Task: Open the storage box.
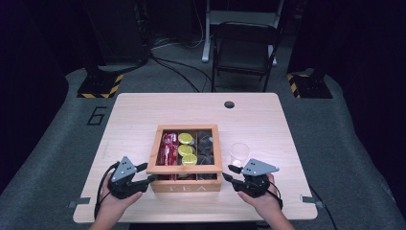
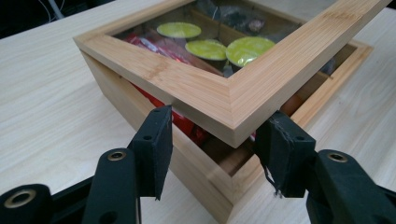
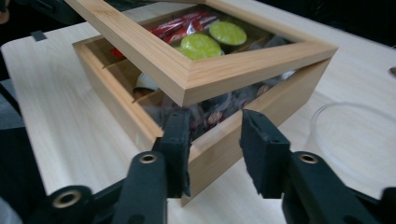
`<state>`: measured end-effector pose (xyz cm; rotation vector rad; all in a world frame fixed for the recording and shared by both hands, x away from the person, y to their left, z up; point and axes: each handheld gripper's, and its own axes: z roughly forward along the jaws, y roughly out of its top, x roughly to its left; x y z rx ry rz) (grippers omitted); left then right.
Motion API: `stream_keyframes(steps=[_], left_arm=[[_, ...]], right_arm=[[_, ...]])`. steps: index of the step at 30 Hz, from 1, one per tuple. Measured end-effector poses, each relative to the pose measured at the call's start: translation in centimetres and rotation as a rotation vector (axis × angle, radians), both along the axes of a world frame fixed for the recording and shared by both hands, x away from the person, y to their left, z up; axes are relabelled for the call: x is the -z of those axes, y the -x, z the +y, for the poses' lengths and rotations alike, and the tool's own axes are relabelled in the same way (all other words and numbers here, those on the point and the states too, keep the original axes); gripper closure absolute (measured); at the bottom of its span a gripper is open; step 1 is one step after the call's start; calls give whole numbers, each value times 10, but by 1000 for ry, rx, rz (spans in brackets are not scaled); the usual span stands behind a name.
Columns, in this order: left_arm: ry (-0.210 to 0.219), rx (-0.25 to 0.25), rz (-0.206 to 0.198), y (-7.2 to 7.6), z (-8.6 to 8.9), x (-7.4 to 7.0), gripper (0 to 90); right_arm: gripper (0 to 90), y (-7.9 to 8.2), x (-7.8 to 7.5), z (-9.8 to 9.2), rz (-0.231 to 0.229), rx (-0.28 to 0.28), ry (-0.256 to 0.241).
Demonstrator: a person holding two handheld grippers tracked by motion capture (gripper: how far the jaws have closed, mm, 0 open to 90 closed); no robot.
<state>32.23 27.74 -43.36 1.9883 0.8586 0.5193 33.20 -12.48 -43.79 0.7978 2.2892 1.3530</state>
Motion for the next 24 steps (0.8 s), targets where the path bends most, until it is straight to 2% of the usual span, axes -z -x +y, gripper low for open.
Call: stream_keyframes(steps=[3,4,5,6,7,11,12,14,15,17,20,24], left_arm=[[-1,2,-10,-2,0,-5,459],[-5,3,-16,-4,0,-11,459],[-5,3,-16,-4,0,-11,459],[-1,-3,-29,-6,0,-16,459],[-1,-3,-29,-6,0,-16,459],[6,-8,-62,-11,0,-31,463],[6,-8,-62,-11,0,-31,461],[29,-16,-80,-14,-1,-40,463],[29,-16,-80,-14,-1,-40,463],[37,-23,-87,-17,-1,-45,464],[42,-28,-84,-21,-2,-50,464],[52,-27,-75,-26,-1,-56,466]], right_arm=[[580,-2,-5,4,-17,-8,12],[569,-4,-10,9,-46,-6,31],[569,-4,-10,9,-46,-6,31],[568,-7,-14,14,-82,2,46],[567,-8,-16,15,-95,4,52],[557,-13,-24,20,-128,23,33],[557,-13,-27,21,-137,24,31],[541,-15,-31,24,-147,30,33],[541,-16,-34,26,-157,33,37],[544,-17,-36,26,-160,43,35],[568,-24,-45,25,-136,48,-12],[572,-28,-54,27,-131,54,-10]])
